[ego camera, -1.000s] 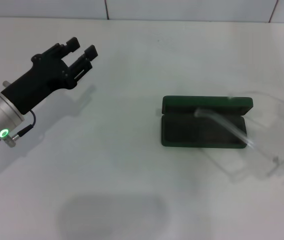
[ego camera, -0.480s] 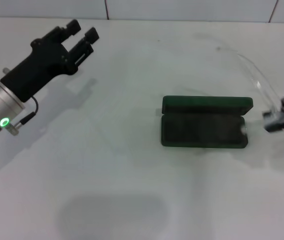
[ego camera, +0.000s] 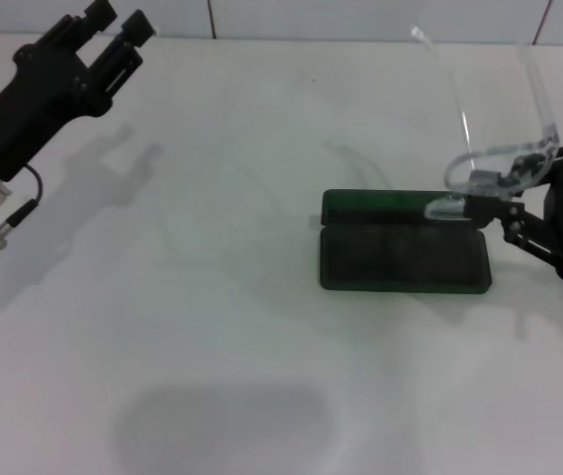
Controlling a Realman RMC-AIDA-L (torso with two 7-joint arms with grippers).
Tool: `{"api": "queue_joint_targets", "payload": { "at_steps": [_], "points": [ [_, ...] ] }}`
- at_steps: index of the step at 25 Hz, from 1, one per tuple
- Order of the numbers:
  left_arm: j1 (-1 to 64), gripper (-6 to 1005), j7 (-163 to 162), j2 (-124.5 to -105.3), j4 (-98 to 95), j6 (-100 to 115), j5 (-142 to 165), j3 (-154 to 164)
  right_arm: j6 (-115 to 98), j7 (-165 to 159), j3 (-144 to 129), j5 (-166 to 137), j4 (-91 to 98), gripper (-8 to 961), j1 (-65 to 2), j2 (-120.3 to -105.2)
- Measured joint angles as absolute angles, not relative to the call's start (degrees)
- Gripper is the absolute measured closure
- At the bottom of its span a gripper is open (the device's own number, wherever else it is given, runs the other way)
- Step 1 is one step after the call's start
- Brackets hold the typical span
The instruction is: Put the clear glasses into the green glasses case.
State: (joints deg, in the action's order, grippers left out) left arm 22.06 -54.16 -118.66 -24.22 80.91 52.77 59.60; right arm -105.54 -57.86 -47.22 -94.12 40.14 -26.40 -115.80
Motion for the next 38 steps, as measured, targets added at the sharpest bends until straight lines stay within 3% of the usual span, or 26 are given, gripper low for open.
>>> {"api": "queue_joint_targets", "payload": {
  "at_steps": [4, 20, 31, 38],
  "points": [
    [21.77, 396, -55.28, -117.7, -24.22, 84.66, 53.53, 59.76, -104.19, -54.51, -47.26, -90.46, 33.63, 834, -26.68, -115.84],
    [22.26, 392, -55.65, -117.57, -24.24, 85.93, 55.25, 59.91, -102.07, -45.29, -50.46, -89.76, 28.51, 834, -27.0, -115.6],
    [27.13, 389, -57.37, -118.11, -27.94, 87.35, 61.68, 60.09, -101.81, -47.65, -55.25, -90.34, 28.37, 834, -27.66, -115.68],
    [29.74, 388, -60.0, -119.47, -32.65, 87.45, 64.04, 63.13, -100.81, -58.0, -58.81, -90.87, 29.11, 834, -29.44, -115.3]
  ]
}}
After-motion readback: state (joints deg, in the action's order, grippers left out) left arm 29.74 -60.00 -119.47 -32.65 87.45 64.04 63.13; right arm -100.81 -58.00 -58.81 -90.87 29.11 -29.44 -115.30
